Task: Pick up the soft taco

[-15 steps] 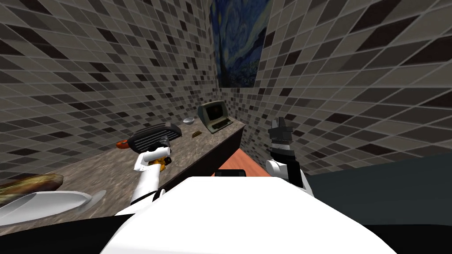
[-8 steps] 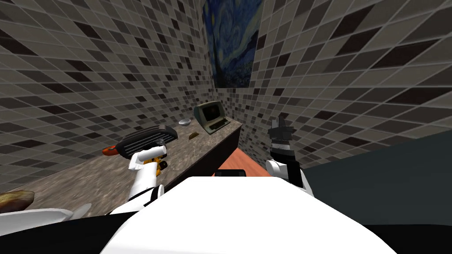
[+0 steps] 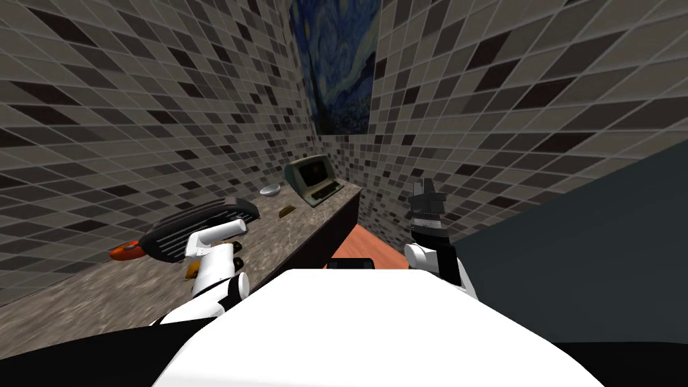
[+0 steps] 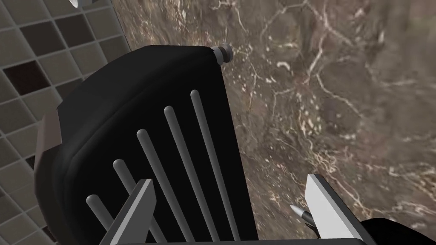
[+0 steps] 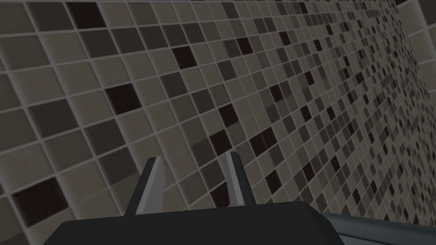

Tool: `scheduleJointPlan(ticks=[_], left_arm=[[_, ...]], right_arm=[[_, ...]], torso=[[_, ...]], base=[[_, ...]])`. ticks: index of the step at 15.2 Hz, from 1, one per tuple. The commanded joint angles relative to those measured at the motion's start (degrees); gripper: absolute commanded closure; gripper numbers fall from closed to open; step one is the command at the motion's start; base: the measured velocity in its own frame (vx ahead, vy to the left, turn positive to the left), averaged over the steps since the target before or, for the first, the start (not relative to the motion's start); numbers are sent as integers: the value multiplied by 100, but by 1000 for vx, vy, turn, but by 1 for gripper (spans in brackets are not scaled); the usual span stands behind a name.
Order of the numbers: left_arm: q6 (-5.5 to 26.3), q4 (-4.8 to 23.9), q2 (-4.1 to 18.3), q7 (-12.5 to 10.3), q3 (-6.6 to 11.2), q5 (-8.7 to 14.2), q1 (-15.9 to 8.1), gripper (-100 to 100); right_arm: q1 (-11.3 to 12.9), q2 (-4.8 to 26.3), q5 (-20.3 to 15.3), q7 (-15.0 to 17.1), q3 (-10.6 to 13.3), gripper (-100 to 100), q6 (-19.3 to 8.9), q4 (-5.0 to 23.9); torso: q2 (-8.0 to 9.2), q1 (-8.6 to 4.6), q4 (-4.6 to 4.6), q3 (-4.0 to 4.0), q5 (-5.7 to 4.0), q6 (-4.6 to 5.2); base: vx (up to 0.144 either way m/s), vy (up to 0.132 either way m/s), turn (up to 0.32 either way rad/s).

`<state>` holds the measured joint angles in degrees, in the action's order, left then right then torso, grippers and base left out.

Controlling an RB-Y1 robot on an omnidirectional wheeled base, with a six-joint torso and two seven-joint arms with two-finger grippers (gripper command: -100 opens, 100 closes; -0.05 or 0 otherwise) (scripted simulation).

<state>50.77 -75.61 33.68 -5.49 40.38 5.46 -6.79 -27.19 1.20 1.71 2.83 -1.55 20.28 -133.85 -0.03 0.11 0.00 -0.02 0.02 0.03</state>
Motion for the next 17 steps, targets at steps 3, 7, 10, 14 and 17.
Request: scheduleJointPlan(ticks=[3,7,10,14,17], left_arm=[[491,342,153,-50,256,9,-245,-100],[960,580,255,-84,442,17,-411,-100],[1308,808,353,-117,620,25,-572,-100],[1720,1027,447,-148,792,33,-726,-100],[2039,1235,535,-178,954,41,-873,-100]], right_arm=[[-1,0,0,0,-1,0,0,0],[0,0,0,0,0,0,0,0],[0,0,0,0,0,0,0,0],[0,0,0,0,0,0,0,0],[0,0,0,0,0,0,0,0]], torso=[[0,0,0,0,1,-7],[-2,-1,0,-1,0,2],[-2,0,0,-1,0,1],[-3,1,-1,-2,1,0],[-3,0,-1,-2,1,0]], base=[[-1,11,-68],[-2,13,-214],[-1,17,-159],[-1,17,-152],[0,16,-155]])
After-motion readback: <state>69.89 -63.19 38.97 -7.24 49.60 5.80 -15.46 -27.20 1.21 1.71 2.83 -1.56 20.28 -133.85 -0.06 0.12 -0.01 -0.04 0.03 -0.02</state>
